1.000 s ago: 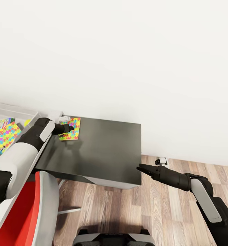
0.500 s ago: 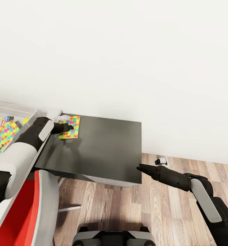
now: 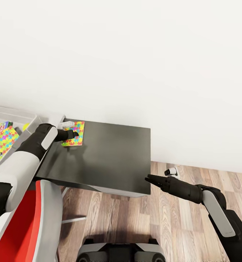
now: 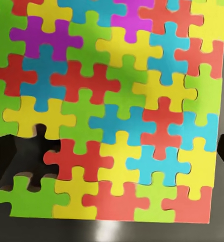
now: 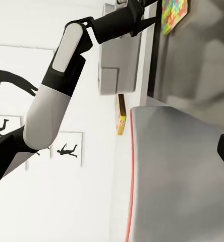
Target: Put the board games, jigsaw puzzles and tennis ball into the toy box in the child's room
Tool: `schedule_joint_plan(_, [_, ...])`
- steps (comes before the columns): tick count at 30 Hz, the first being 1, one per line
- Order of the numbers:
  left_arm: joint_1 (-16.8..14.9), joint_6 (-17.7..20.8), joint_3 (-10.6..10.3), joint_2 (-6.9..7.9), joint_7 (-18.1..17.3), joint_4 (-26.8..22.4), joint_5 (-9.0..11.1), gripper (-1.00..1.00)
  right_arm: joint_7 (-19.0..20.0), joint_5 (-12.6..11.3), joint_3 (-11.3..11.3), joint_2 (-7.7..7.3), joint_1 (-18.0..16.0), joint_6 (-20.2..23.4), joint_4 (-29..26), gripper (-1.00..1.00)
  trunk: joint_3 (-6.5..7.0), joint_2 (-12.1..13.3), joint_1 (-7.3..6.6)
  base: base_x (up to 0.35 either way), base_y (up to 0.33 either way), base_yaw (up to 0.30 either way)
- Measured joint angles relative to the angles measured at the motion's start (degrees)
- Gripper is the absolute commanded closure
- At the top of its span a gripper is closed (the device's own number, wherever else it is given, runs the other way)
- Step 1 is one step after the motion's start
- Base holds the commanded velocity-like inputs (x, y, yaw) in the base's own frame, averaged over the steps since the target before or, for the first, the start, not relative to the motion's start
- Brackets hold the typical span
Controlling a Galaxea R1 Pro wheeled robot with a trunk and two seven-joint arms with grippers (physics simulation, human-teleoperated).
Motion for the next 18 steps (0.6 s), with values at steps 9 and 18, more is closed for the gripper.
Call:
schedule_joint_plan(9, [0.0,0.0,0.0,0.23,0.0,0.0,0.0,-1.0,0.0,0.0,0.0,0.0,0.0,0.0,0.0,-1.0,-0.67,0.0,0.0,0.0,0.0,0.0])
schedule_joint_plan(18, [0.0,-0.1,0.0,0.38,0.0,0.0,0.0,-1.0,0.0,0.0,0.0,0.0,0.0,0.0,0.0,-1.0,-1.27,0.0,0.0,0.0,0.0,0.0])
